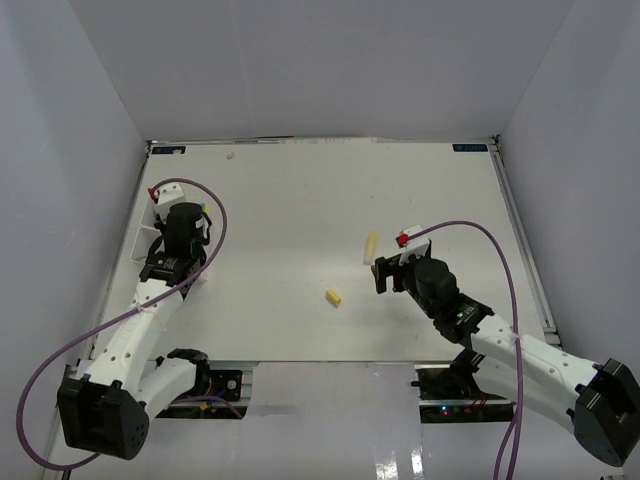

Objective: Sort the stationery into containers
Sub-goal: Place the pen in the storage box.

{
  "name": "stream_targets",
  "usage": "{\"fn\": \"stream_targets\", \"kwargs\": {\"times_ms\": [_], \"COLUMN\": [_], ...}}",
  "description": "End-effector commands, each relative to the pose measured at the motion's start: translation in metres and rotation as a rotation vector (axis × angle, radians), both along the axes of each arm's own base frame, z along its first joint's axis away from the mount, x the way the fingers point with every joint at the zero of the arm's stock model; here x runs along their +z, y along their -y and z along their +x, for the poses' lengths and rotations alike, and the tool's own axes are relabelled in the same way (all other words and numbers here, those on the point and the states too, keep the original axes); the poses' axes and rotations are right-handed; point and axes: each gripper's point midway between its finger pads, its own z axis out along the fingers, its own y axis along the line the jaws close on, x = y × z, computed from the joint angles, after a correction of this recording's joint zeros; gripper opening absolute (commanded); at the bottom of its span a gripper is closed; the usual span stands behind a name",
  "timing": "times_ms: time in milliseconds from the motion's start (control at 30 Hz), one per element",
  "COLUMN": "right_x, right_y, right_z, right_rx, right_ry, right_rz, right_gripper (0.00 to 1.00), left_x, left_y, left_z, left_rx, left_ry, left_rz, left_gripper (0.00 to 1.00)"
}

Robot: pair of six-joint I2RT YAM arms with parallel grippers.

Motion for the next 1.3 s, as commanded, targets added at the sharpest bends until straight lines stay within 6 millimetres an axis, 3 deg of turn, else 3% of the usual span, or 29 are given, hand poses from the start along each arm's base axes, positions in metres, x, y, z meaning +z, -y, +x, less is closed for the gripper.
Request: {"fn": "stream_targets", "kwargs": {"times_ms": [0, 267, 533, 833, 1267], "right_x": [0.014, 0.013, 0.012, 0.011, 0.023], "right_y": [-0.001, -0.002, -0.002, -0.001, 0.002], "right_z": [0.005, 0.003, 0.003, 0.003, 0.002], "right_rx": [-0.007, -0.002, 0.000, 0.000, -0.006], "right_ry": [0.051, 0.052, 0.052, 0.051, 0.059], "right_rz": [0.047, 0.054, 0.053, 0.051, 0.044], "right_gripper": [0.90, 0.91, 0.91, 0.91, 0.91], "left_x": [0.003, -0.005, -0.035, -0.041, -0.037], "left_y": [-0.014, -0.031, -0.042, -0.034, -0.025], "left_z": [0.005, 0.020, 0.029, 0.033, 0.034], "left_rx": [0.022, 0.048, 0.051, 0.003, -0.046], "left_ry": [0.029, 0.051, 0.021, 0.010, 0.011], "left_rz": [0.005, -0.001, -0.028, -0.061, -0.092], "left_gripper": [0.00, 0.00, 0.04, 0.32, 0.52]}}
